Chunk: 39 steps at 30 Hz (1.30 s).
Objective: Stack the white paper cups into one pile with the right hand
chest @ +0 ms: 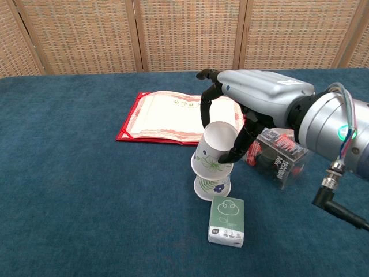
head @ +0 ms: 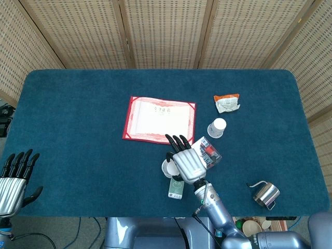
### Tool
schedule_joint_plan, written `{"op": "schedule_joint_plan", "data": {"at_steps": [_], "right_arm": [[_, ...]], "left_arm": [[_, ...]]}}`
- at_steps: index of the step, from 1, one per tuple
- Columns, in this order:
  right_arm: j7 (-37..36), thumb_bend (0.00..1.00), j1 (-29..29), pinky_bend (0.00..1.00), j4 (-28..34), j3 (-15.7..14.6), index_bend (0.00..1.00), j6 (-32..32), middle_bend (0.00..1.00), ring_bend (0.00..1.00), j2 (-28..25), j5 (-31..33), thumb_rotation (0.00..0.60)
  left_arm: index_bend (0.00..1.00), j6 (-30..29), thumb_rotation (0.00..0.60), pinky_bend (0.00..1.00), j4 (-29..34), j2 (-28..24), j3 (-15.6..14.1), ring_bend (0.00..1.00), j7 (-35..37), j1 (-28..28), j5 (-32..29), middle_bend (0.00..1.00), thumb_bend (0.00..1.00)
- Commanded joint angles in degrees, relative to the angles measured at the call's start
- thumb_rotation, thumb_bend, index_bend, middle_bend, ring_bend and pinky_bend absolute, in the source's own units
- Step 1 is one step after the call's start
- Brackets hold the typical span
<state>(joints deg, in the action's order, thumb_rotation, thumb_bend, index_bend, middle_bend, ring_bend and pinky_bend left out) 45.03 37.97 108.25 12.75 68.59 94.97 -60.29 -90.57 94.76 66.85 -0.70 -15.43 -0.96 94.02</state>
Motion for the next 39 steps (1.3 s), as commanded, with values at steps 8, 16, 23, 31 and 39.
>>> {"op": "schedule_joint_plan", "data": {"at_steps": [8, 16, 23, 31, 39], "right_arm": [[1.07, 0.09, 0.72, 0.0, 0.54, -0.67, 0.3, 1.1, 0.0, 0.0, -1.28, 1.49, 0.6], [1.2, 0.09, 1.64, 0.0, 1.71, 1.26, 0.3, 1.94, 0.0, 0.0, -4.68, 0.57, 0.6], [0.11, 0.09, 3.14, 0.0, 0.46, 5.18, 0.3, 0.85, 0.0, 0.0, -9.32, 3.44, 0.6], [-2.09, 0.09, 8.21, 0.0, -10.54, 9.87, 0.3, -5.42, 0.0, 0.0, -11.55, 11.73, 0.6], [-4.61, 0.09, 10.83, 0.0, -20.2, 9.79, 0.3, -9.6, 0.0, 0.0, -10.75, 16.88, 0.6]], "left_arm": [[0.0, -0.13, 0.6, 0.0, -0.48, 0.05, -0.14, 0.0, 0.41, 0.03, 0.24, 0.0, 0.27], [0.0, -0.36, 0.6, 0.0, -0.85, 0.25, -0.15, 0.0, 0.22, 0.11, 0.36, 0.0, 0.27], [0.0, -0.11, 0.6, 0.0, -1.27, 0.58, 0.03, 0.0, -0.02, 0.02, -0.06, 0.0, 0.27], [0.0, 0.11, 0.6, 0.0, -1.79, 0.93, 0.74, 0.0, -0.33, -0.02, -1.55, 0.0, 0.27], [0.0, 0.65, 0.6, 0.0, -2.26, 1.05, 1.22, 0.0, -0.53, -0.2, -2.87, 0.0, 0.27]]}}
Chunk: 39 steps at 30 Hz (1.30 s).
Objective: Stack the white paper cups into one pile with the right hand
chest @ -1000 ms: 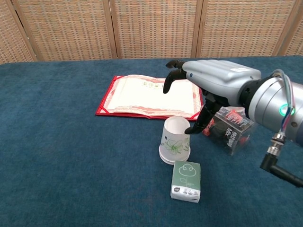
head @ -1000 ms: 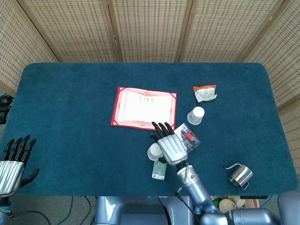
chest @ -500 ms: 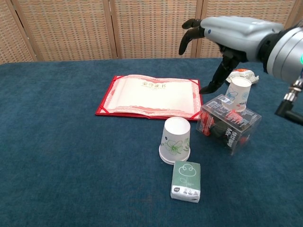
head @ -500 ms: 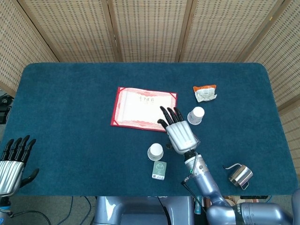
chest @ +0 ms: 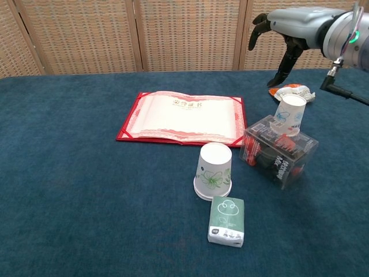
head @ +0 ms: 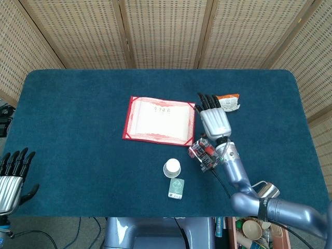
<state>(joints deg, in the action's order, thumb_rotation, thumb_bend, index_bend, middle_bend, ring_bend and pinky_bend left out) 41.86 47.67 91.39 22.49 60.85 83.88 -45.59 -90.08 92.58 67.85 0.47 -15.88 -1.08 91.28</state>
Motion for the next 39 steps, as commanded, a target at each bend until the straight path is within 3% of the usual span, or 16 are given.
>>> {"op": "schedule_joint_plan", "data": {"at_steps": [1, 12, 39], "right_arm": [[-1.9, 0.09, 1.38, 0.0, -4.72, -0.18, 0.3, -2.44, 0.0, 0.0, 0.48, 2.69, 0.6], [-2.96, 0.09, 2.49, 0.0, -12.28, -3.54, 0.3, -6.67, 0.0, 0.0, 1.17, 9.06, 0.6], [-5.68, 0.09, 4.43, 0.0, -23.82, -7.67, 0.33, -11.46, 0.0, 0.0, 5.09, 11.64, 0.6]], "left_arm": [[0.0, 0.3, 0.6, 0.0, -0.16, 0.12, 0.08, 0.0, -0.22, -0.15, -0.24, 0.0, 0.27], [0.0, 1.48, 0.6, 0.0, -0.62, 0.84, -0.07, 0.0, -1.4, -0.64, -0.79, 0.0, 0.27], [0.0, 2.44, 0.6, 0.0, -1.37, 1.61, -0.61, 0.0, -2.12, -1.28, -0.58, 0.0, 0.27]]}}
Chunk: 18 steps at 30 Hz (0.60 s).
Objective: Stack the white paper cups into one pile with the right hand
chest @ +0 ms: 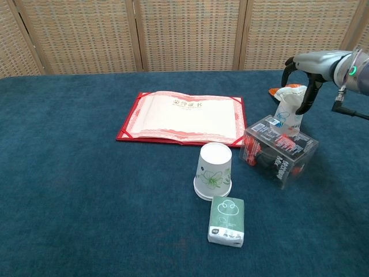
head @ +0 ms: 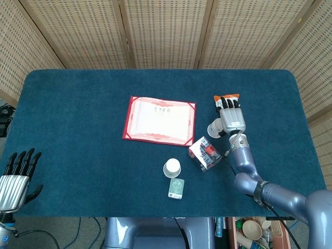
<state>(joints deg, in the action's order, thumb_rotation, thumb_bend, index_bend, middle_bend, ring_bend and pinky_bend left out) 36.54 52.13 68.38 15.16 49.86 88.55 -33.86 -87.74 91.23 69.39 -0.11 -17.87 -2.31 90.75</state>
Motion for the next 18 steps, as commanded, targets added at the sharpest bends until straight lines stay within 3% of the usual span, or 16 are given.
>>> {"op": "schedule_joint_plan", "data": {"at_steps": [1, 18], "right_arm": [[-0.49, 0.09, -0.01, 0.0, -1.38, -0.53, 0.33, -0.71, 0.0, 0.0, 0.7, -0.12, 0.6], [-2.42, 0.09, -0.03, 0.0, -4.35, -1.43, 0.49, -1.19, 0.0, 0.0, 2.85, -2.4, 0.6]], "left_arm": [[0.0, 0.13, 0.6, 0.0, -0.01, 0.1, -0.06, 0.0, -0.17, -0.05, -0.06, 0.0, 0.27], [0.0, 0.35, 0.6, 0.0, -0.15, 0.15, -0.35, 0.0, -0.32, -0.23, 0.04, 0.0, 0.27]]}}
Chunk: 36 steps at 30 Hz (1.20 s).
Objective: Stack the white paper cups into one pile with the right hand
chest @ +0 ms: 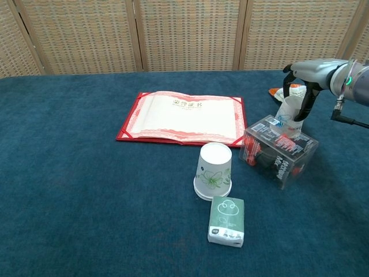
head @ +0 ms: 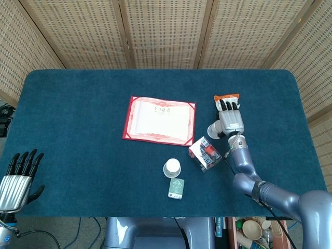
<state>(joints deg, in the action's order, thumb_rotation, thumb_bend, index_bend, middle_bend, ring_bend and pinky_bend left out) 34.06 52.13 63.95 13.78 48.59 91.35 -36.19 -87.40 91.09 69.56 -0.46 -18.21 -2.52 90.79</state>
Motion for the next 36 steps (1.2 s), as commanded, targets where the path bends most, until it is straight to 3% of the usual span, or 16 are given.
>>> {"op": "schedule_joint_plan", "data": {"at_steps": [1, 10, 16, 20, 28, 36], "right_arm": [[0.03, 0.09, -0.02, 0.0, 0.17, -0.06, 0.5, 0.11, 0.01, 0.0, 0.05, -0.21, 0.6], [0.57, 0.09, 0.13, 0.0, 3.02, 0.51, 0.52, 2.14, 0.02, 0.0, -1.38, -1.52, 0.6], [1.84, 0.09, 0.68, 0.0, 8.23, 2.03, 0.52, 5.15, 0.02, 0.0, -4.6, -2.56, 0.6], [3.28, 0.09, 0.62, 0.0, 15.27, 3.25, 0.52, 8.56, 0.02, 0.0, -8.47, -3.43, 0.6], [8.83, 0.09, -0.24, 0.0, 35.71, 4.91, 0.52, 17.41, 0.01, 0.0, -17.15, -4.25, 0.6], [10.56, 0.09, -3.25, 0.0, 51.4, 2.8, 0.52, 24.83, 0.01, 0.0, -21.92, -10.33, 0.6]], "left_arm": [[0.0, 0.02, 0.6, 0.0, 0.01, -0.03, 0.0, 0.0, 0.02, -0.02, -0.02, 0.0, 0.27], [0.0, -0.09, 0.6, 0.0, 0.11, -0.2, -0.18, 0.0, 0.45, -0.06, 0.31, 0.0, 0.27], [0.0, -0.32, 0.6, 0.0, 0.32, -0.36, -0.37, 0.0, 0.38, 0.05, 0.6, 0.0, 0.27], [0.0, -0.71, 0.6, 0.0, 0.57, -0.61, -0.51, 0.0, 0.59, 0.16, 1.05, 0.0, 0.27], [0.0, -1.07, 0.6, 0.0, 0.87, -0.96, -0.9, 0.0, 1.2, 0.3, 1.84, 0.0, 0.27], [0.0, -0.14, 0.6, 0.0, 0.85, -1.24, -1.14, 0.0, 1.64, 0.12, 1.52, 0.0, 0.27]]}}
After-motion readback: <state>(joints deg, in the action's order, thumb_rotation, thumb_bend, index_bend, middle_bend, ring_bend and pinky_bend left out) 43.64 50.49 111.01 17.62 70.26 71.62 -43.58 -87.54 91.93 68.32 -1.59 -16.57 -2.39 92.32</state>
